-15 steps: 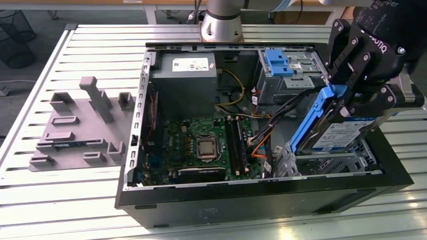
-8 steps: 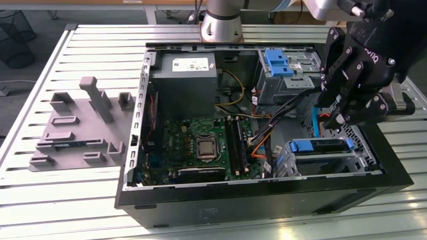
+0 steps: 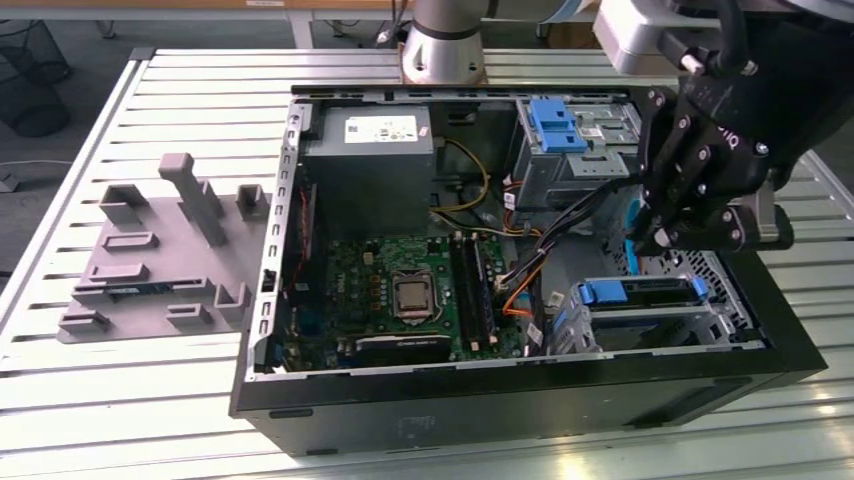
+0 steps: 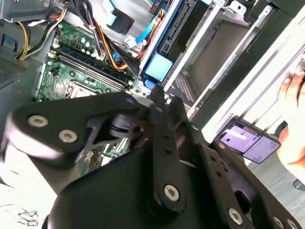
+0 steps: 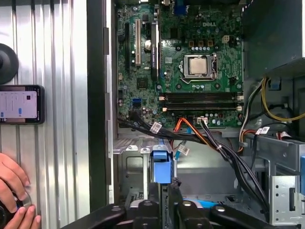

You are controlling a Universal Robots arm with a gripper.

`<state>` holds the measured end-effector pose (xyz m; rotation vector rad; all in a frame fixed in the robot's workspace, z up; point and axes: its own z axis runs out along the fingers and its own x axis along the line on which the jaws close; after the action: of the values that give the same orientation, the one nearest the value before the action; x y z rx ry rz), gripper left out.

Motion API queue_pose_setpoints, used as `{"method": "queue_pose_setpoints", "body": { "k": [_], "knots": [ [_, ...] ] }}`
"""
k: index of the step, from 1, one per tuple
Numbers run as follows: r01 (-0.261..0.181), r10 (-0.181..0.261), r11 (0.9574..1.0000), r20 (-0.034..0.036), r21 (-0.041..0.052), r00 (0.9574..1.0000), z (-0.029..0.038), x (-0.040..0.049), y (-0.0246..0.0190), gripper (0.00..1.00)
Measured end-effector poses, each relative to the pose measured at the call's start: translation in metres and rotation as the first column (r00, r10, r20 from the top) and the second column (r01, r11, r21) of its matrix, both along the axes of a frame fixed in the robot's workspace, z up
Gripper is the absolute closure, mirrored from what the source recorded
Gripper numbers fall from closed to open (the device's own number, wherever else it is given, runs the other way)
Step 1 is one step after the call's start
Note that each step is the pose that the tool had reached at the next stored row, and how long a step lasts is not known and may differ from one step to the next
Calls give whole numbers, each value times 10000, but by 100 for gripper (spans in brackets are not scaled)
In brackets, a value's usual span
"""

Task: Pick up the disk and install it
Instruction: 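Insert the disk into the insertion slot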

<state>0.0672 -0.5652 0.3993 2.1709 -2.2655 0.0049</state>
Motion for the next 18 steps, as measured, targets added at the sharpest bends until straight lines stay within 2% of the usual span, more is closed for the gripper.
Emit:
{"method": "queue_pose_setpoints", "body": {
  "k": [3,15,18],
  "knots": [
    [0,0,10000,0,-2,10000,-53,2,0,88],
    [0,0,10000,0,-1,10000,-272,25,0,89],
    [0,0,10000,0,-2,10000,-294,25,0,89]
  ]
}}
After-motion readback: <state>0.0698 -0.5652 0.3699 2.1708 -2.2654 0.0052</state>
